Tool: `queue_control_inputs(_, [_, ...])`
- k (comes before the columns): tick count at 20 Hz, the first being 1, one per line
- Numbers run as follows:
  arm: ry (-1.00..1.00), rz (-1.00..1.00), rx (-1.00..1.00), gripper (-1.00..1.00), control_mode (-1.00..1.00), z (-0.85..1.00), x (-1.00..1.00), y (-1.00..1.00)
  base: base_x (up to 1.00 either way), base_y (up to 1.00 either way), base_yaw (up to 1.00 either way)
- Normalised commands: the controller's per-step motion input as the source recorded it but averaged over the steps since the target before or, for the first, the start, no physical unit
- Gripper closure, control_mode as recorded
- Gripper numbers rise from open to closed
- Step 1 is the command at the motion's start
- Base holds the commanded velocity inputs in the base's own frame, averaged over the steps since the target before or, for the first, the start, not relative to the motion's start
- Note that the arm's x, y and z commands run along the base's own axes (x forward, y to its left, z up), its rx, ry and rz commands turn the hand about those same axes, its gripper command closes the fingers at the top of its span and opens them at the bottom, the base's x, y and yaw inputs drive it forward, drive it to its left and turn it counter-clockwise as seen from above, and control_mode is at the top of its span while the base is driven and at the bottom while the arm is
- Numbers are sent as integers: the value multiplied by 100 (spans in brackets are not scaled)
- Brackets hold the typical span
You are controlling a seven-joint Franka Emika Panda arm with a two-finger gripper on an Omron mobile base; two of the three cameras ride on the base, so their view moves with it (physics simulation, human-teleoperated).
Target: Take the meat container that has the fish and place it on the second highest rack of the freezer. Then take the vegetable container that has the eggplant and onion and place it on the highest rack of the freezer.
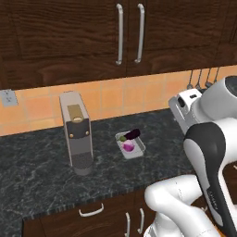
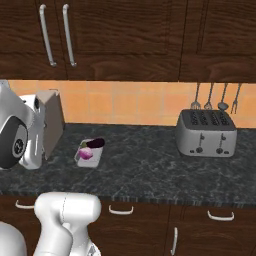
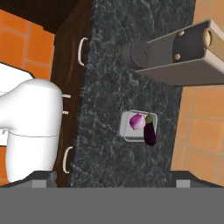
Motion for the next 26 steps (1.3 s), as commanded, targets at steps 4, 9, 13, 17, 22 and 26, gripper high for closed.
queue_control_inputs(4, [5, 1, 1, -100, -100, -14, 3, -3, 4, 0, 2])
queue_control_inputs(9, [22, 13, 13, -100, -100, -94, 73, -33, 0, 0, 0])
queue_control_inputs(13, [23, 9, 5, -100, -100, -100, 100, -3, 0, 0, 0])
queue_control_inputs(17, [18, 11, 0, -100, -100, -100, 98, 31, 0, 0, 0])
queue_control_inputs(22, [7, 9, -1, -100, -100, -99, 69, 34, 0, 0, 0])
queue_control_inputs(26, [0, 5, -1, -100, -100, -77, 33, 11, 0, 0, 0])
